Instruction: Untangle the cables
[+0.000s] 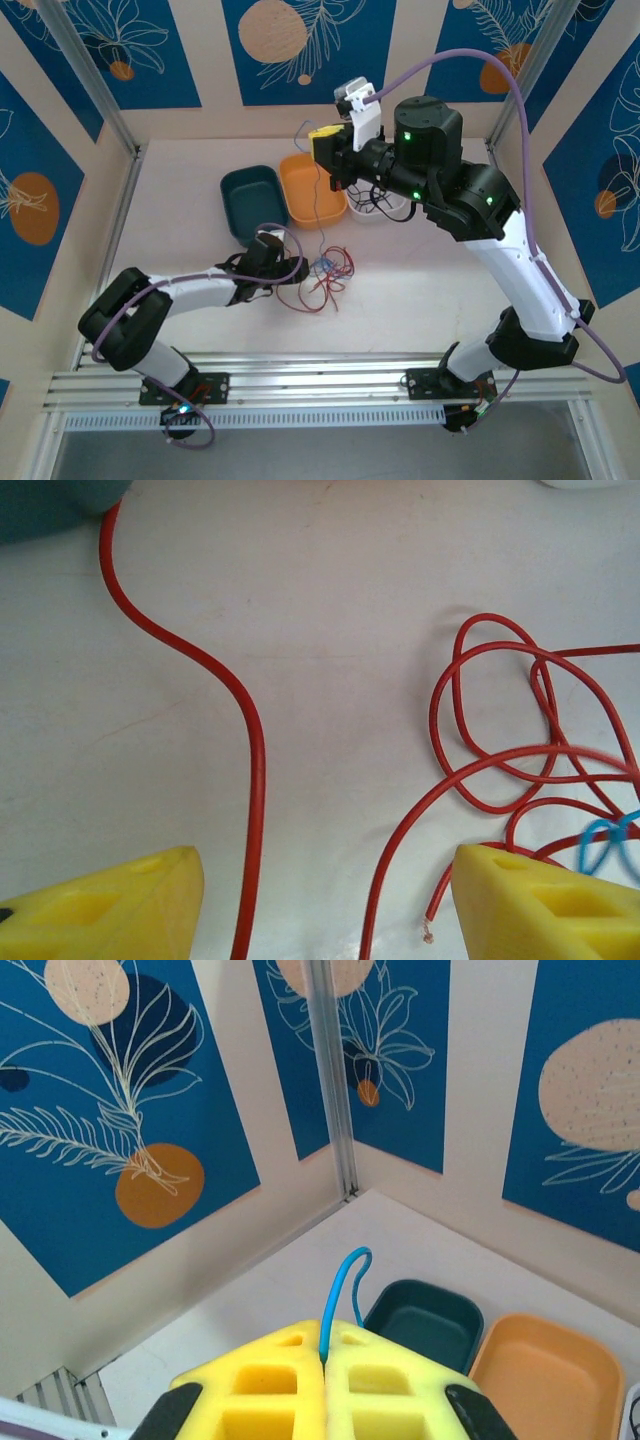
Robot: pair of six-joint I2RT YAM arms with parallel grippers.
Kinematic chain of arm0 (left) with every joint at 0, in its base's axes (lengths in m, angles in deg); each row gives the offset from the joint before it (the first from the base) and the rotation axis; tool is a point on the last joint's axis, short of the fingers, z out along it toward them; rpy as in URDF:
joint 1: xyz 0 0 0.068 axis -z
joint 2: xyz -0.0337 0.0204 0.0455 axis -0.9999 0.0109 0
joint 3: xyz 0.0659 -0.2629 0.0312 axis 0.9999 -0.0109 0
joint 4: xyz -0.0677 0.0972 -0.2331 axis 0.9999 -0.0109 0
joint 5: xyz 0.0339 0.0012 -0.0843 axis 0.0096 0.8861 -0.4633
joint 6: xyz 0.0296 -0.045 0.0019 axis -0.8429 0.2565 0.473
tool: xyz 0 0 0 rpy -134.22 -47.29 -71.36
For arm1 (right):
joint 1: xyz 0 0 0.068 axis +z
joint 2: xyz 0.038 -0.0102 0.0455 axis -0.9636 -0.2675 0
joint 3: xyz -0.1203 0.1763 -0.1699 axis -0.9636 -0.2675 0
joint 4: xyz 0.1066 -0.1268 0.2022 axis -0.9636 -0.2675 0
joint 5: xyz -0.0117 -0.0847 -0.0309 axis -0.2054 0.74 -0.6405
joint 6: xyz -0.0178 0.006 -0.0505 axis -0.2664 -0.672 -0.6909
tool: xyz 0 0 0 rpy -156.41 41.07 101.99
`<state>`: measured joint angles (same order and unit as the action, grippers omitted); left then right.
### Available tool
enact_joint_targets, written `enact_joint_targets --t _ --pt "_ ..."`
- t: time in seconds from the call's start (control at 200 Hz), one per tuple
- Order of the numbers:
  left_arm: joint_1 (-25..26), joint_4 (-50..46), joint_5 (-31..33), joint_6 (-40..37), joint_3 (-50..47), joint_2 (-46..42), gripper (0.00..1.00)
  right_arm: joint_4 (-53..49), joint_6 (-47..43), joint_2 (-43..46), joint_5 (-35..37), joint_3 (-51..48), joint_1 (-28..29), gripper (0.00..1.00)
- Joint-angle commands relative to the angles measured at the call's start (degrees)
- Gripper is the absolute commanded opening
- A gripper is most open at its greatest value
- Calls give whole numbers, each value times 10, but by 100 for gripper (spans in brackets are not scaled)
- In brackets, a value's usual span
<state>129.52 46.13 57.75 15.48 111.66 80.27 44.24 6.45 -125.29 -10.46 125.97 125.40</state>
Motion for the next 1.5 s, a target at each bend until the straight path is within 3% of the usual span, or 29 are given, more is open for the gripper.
enact_joint_targets --t 0.0,0.22,0.815,1.04,1.22,1.351,1.496 --pt "-3 9 0 7 -4 9 66 -16 -28 -18 2 48 2 0" --pt "-2 11 2 6 -6 14 66 -30 -44 -45 1 135 2 0" --pt "-2 10 11 -2 -12 -14 66 57 -97 -37 12 193 -2 0" --pt "-3 -8 22 -28 -23 -107 67 54 -98 -34 32 167 -5 0" --pt "-2 -75 64 -66 -11 -196 76 42 -92 -44 40 163 -11 0" --pt "-2 -98 88 -84 -16 -246 77 39 -87 -48 36 163 -15 0" --pt "-3 -56 55 -126 -26 -295 73 36 -80 -51 29 164 -20 0"
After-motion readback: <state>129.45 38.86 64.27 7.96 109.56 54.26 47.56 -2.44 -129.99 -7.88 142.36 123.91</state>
